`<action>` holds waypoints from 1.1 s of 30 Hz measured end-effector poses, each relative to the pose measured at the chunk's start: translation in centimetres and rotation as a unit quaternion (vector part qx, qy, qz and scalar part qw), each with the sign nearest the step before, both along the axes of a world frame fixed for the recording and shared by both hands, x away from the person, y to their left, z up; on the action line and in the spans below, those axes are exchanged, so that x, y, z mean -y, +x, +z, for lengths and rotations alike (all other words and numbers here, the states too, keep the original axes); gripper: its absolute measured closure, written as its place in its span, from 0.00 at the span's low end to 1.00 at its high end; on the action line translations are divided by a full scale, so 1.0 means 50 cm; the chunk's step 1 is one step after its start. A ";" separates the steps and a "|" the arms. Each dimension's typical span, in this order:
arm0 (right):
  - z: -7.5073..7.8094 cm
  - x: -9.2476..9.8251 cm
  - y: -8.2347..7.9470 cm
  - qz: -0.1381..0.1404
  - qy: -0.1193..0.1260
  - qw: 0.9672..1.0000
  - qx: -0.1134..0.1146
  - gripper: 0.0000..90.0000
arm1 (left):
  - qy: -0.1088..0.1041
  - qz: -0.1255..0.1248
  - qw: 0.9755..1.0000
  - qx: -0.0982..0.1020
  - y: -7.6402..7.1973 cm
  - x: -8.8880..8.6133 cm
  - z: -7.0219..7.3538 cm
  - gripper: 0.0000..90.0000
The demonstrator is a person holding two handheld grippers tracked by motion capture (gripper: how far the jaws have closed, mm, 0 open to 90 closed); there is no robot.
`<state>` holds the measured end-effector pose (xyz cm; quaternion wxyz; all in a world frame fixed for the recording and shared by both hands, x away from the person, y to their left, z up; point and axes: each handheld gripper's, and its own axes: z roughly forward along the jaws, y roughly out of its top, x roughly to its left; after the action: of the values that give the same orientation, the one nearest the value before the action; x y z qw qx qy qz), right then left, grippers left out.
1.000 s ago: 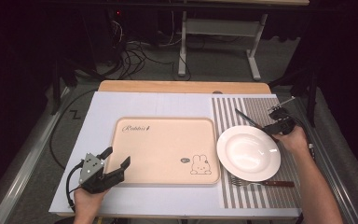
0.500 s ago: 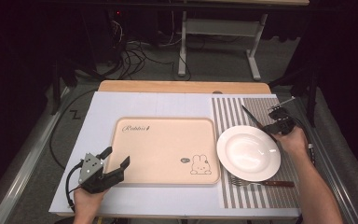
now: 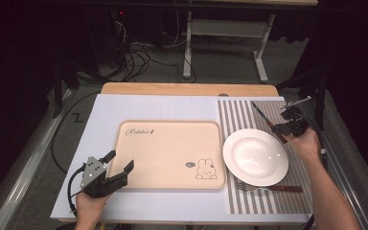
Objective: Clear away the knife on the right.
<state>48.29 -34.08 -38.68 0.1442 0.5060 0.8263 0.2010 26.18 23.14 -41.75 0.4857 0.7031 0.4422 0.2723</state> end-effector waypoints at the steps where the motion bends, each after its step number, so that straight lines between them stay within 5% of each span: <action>1: 0.009 -0.002 -0.009 0.001 0.004 1.000 0.003 0.87 | 0.000 -0.001 1.000 0.000 0.001 0.000 0.000 0.31; 11: 0.058 -0.028 -0.060 0.020 0.015 0.999 0.020 0.87 | -0.007 -0.007 1.000 0.002 -0.001 -0.001 0.002 0.31; 33: 0.070 -0.092 -0.166 0.052 0.051 0.997 0.022 0.87 | -0.016 -0.016 1.000 -0.003 -0.002 -0.004 0.000 0.32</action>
<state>39.97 -29.47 -35.20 0.1255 0.4643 0.8368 0.2616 26.07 23.34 -41.75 0.5003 0.7028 0.4367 0.2552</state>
